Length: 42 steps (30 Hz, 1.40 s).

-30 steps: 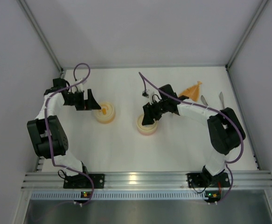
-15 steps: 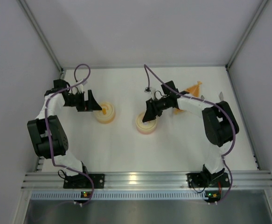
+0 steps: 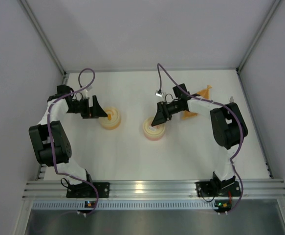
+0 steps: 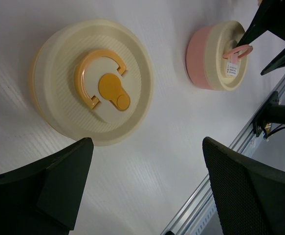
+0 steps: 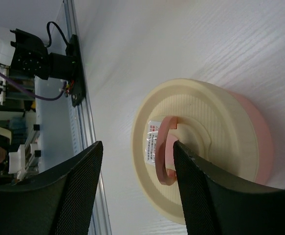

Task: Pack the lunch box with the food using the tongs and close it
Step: Close the box lid on the packing box.

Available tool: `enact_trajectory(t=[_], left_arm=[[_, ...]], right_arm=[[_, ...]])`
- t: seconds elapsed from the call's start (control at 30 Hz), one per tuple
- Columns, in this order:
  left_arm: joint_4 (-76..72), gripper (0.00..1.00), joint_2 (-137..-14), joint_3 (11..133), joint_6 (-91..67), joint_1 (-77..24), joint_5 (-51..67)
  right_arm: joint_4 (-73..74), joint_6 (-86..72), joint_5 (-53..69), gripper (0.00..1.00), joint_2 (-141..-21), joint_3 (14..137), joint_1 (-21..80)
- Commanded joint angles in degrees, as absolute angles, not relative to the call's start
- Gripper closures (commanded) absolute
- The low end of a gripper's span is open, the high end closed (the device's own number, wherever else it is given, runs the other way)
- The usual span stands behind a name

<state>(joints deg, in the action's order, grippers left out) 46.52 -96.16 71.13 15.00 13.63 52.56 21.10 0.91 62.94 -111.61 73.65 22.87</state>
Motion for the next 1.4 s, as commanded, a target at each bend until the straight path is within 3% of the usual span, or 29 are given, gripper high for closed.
enact_trajectory(t=[0.0, 0.57, 0.97, 1.2, 1.37], left_arm=[[45.1, 0.02, -94.5, 70.8, 16.0, 14.0, 54.9], [43.4, 0.02, -93.7, 68.9, 14.4, 14.0, 55.7], [43.2, 0.02, -94.0, 68.9, 14.4, 14.0, 55.7], [43.4, 0.02, -93.9, 68.6, 14.6, 14.1, 55.8], [43.2, 0.02, -93.4, 67.9, 14.7, 14.1, 55.9]], right_arm=[[21.2, 0.8, 61.2, 0.4, -111.9, 74.4, 20.4], [10.9, -12.7, 63.3, 0.28, -111.0, 73.3, 18.3], [9.7, -16.9, 62.9, 0.29, -112.7, 73.0, 17.4], [7.4, -16.6, 64.9, 0.4, -110.4, 73.1, 15.1], [13.3, -11.4, 63.5, 0.4, -106.6, 75.2, 13.5]])
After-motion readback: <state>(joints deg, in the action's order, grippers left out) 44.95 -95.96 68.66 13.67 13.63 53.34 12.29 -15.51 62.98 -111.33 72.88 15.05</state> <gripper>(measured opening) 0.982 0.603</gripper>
